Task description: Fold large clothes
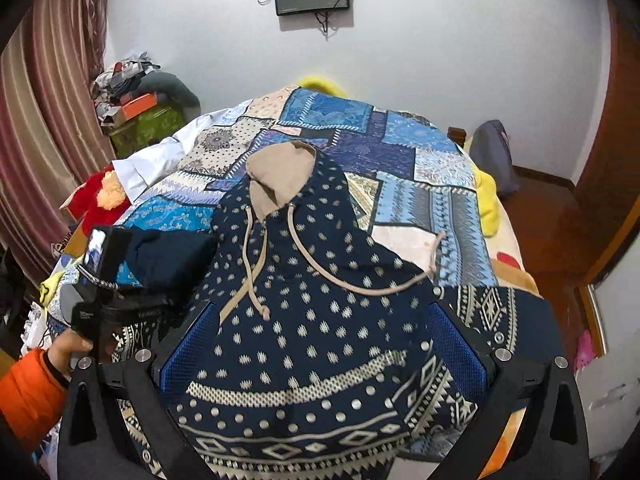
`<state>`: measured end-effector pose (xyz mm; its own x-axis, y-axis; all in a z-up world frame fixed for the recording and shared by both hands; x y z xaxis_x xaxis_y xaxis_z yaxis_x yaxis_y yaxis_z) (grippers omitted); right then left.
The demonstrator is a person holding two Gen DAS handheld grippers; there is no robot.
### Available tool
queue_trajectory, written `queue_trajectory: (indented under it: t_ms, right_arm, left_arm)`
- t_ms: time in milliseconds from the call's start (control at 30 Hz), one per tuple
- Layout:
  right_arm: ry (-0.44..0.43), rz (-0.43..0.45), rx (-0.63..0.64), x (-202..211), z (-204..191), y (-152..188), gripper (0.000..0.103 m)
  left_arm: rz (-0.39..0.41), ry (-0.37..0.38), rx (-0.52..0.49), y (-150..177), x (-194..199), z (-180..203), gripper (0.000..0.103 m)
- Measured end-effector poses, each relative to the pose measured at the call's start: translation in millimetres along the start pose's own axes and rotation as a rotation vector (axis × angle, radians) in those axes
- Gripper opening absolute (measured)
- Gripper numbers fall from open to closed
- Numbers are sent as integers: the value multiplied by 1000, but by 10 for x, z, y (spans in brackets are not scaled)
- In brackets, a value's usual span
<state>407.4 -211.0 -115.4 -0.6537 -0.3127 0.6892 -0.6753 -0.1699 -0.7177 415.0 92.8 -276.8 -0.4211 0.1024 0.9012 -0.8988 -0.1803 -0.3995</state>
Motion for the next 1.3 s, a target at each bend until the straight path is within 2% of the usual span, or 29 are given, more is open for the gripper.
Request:
queue_trajectory:
  t_ms: [100, 233, 333, 400, 467, 533, 600, 633, 667, 700, 733, 800, 900, 933, 1067, 1133, 1233, 1300]
  right_arm:
    - [-3, -8, -2, 10, 52, 55, 103]
    - [-6, -27, 6, -85, 17, 102, 103]
    - [-23, -39, -3, -205, -30, 113, 103]
    - [-37, -48, -11, -294, -63, 108, 103]
    - [-49, -54, -18, -367, -98, 103, 103]
    - [-55, -57, -20, -417, -131, 97, 103]
    - [-56, -57, -20, -459, -146, 90, 103]
    - [-55, -59, -20, -484, -145, 85, 103]
    - [-53, -61, -21, -501, -140, 79, 103]
    - [-51, -63, -23, -520, -129, 76, 103]
    - [-48, -66, -27, -536, -115, 76, 103]
    - [-44, -73, -34, -554, -84, 82, 103]
    - [-36, -73, -46, -521, -9, 106, 103]
    - [-31, -69, -47, -505, 14, 113, 103]
    - [-2, -57, -64, -428, 151, 130, 103]
    - [-2, -47, -88, -354, 236, 125, 103]
    - [0, -12, -110, -193, 338, 102, 103]
    - [7, 19, -122, -38, 429, 86, 103]
  left_arm:
    - [25, 27, 19, 13, 208, -188, 67]
    - [121, 52, 137, -99, 558, -701, 83]
    - [160, 37, 248, -187, 647, -1106, 84]
    - [144, 41, 354, -279, 576, -1454, 84]
    - [121, 70, 434, -344, 449, -1618, 82]
    - [112, 159, 509, -364, 300, -1729, 73]
    - [122, 201, 547, -429, 203, -1766, 66]
    - [123, 192, 559, -447, 177, -1762, 56]
    - [118, 151, 571, -490, 119, -1777, 37]
    - [114, 112, 573, -534, 59, -1766, 25]
    - [101, 40, 563, -595, -6, -1764, 8]
    - [111, 9, 538, -655, -23, -1741, 8]
    - [187, -136, 389, -829, 249, -1444, 7]
    - [211, -146, 356, -877, 322, -1375, 7]
    - [372, -136, 162, -1106, 998, -704, 7]
    - [438, -108, 74, -1173, 1316, -348, 7]
    - [517, -26, -53, -1220, 1744, 320, 7]
    - [534, 49, -130, -1195, 1913, 774, 7]
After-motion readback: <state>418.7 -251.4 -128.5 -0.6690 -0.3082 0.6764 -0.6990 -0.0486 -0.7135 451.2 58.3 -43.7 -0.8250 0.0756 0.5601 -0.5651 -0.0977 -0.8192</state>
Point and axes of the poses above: each gripper's, at about its wrist camera, not at the fingertips, and x roughly against the way its jaws point, z to its right, y to its underside, the point moved 1 cm from there along -x, roughly the way its jaws point, and after that the axes turned 3 degrees about z, right-handed, at the moved point
